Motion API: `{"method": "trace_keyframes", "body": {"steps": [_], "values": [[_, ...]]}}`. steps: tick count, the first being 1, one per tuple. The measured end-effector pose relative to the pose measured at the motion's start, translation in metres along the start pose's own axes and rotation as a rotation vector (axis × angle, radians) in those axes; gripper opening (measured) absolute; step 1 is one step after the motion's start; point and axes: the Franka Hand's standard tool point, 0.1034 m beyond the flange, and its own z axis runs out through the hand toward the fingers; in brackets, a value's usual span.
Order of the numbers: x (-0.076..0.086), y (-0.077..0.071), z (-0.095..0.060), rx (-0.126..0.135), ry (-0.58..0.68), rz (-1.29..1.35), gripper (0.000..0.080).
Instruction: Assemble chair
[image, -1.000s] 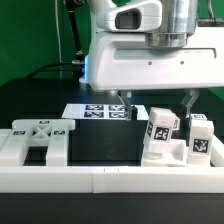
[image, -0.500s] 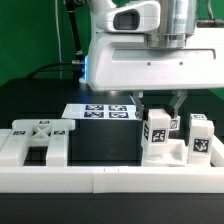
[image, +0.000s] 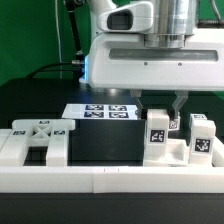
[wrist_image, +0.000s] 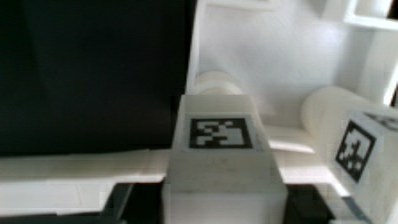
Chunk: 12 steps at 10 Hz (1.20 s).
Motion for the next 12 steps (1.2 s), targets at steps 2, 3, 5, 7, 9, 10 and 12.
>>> {"method": "trace_keyframes", "body": {"steps": [2, 3, 5, 7, 9, 10, 12], "values": [[-0.001, -0.001, 0.000, 0.001, -0.001, 0.160, 0.0289], [-0.001, -0.001, 0.000, 0.003, -0.002, 0.242, 0.0290], [-0.001, -0.003, 0.001, 0.009, -0.004, 0.428, 0.0290], [-0.002, -0.007, 0.001, 0.011, -0.006, 0.592, 0.0290], [-0.003, -0.010, 0.001, 0.011, -0.007, 0.757, 0.0290], [-0.003, -0.011, 0.001, 0.012, -0.008, 0.823, 0.0290], [-0.004, -0.015, 0.002, 0.019, -0.015, 0.973, 0.0291]]}}
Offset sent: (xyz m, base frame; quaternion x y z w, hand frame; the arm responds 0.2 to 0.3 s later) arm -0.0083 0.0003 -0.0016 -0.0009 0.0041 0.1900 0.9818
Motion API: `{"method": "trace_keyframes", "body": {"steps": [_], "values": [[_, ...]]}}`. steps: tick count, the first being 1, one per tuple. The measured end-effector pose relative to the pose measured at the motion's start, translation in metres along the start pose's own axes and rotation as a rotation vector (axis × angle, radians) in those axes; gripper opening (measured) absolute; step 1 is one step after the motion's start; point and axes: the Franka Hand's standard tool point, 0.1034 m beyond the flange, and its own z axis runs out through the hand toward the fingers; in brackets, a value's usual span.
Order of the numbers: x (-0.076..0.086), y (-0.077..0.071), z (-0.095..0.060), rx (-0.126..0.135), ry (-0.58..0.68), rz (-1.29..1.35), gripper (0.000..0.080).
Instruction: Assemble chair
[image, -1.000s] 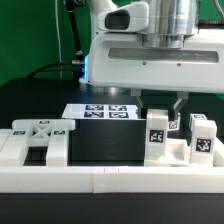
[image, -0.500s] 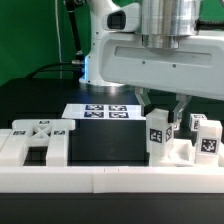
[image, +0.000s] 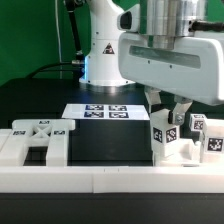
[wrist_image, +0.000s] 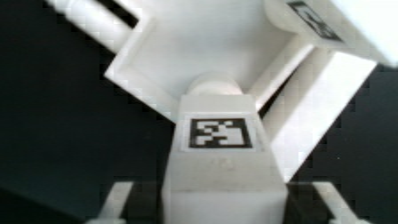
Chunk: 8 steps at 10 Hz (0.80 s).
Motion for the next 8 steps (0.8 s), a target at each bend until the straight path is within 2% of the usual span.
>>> {"method": "trace_keyframes", "body": {"steps": [5, 6, 7, 8], "values": [[-0.0055, -0.0020, 0.0005, 0.003, -0.009, 0.279, 0.0291], [-0.0061, -0.0021, 0.0008, 0.002, -0.010, 0.274, 0.0355], [-0.0060, -0.0021, 0.0008, 0.003, -0.009, 0.254, 0.0490], [-0.0054, -0.0022, 0.0006, 0.004, -0.009, 0.204, 0.0490]]}}
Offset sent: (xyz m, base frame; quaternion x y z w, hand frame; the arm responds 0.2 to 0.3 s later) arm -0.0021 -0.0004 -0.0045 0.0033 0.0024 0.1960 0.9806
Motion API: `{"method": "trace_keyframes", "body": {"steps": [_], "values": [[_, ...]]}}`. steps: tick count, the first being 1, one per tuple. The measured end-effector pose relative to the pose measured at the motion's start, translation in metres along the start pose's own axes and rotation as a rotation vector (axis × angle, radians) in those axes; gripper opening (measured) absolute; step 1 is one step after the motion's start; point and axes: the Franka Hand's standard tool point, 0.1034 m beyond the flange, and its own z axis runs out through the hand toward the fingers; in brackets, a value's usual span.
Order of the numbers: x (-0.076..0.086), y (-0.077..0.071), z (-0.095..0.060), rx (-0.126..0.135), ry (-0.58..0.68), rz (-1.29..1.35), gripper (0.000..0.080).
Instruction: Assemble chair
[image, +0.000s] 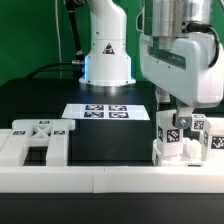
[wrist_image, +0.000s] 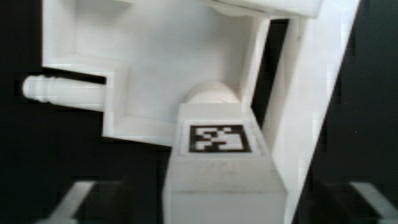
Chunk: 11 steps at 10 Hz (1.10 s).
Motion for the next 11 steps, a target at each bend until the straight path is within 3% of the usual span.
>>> {"method": "trace_keyframes", "body": {"steps": [1, 2, 7, 11], "values": [[-0.0007, -0.0001, 0.0000, 0.000, 0.000, -0.036, 0.0622], [-0.0010, -0.0002, 0.0000, 0.000, 0.000, -0.124, 0.0641], [-0.0051, -0.0013, 0.0002, 0.002, 0.000, -0.674, 0.0649], [-0.0029, -0.0012, 0.0001, 0.002, 0.002, -0.959, 0.0649]]}}
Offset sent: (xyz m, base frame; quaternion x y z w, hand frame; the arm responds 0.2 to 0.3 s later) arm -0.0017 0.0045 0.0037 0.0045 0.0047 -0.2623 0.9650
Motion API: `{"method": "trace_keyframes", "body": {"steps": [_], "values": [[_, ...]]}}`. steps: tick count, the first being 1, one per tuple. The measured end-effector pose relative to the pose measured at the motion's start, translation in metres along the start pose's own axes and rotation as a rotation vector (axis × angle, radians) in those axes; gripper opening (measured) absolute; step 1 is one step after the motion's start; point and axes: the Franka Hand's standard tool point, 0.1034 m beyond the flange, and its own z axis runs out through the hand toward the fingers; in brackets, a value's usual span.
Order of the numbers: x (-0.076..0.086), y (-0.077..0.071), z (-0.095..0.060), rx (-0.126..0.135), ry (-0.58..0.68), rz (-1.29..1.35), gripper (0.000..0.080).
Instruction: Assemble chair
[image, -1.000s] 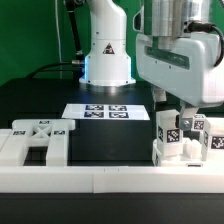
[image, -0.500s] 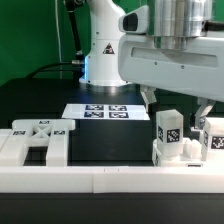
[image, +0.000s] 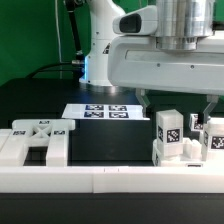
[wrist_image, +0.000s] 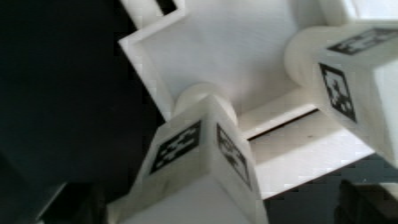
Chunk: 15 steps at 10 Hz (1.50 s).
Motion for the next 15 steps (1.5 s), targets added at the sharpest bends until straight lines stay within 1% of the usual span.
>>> {"method": "trace_keyframes", "body": {"steps": [6, 7, 8, 9, 10, 11, 12, 14, 15], "values": [[0.0031, 0.0057, -0.0004, -0.004, 0.001, -0.391, 0.0649], [0.0032, 0.0066, 0.0002, -0.004, 0.000, -0.392, 0.0649], [0.0034, 0.0078, 0.0011, -0.005, -0.001, -0.390, 0.0620], [0.0036, 0.0087, 0.0016, -0.005, -0.002, -0.389, 0.0451], [0.0036, 0.0087, 0.0016, -0.005, -0.002, -0.388, 0.0451], [0.0038, 0.0084, 0.0013, -0.004, -0.001, -0.377, 0.0313], [0.0037, 0.0084, 0.0013, -0.004, -0.001, -0.355, 0.0290], [0.0037, 0.0084, 0.0013, -0.004, -0.001, -0.311, 0.0290], [0.0035, 0.0078, 0.0014, -0.002, -0.001, -0.194, 0.0290]]}}
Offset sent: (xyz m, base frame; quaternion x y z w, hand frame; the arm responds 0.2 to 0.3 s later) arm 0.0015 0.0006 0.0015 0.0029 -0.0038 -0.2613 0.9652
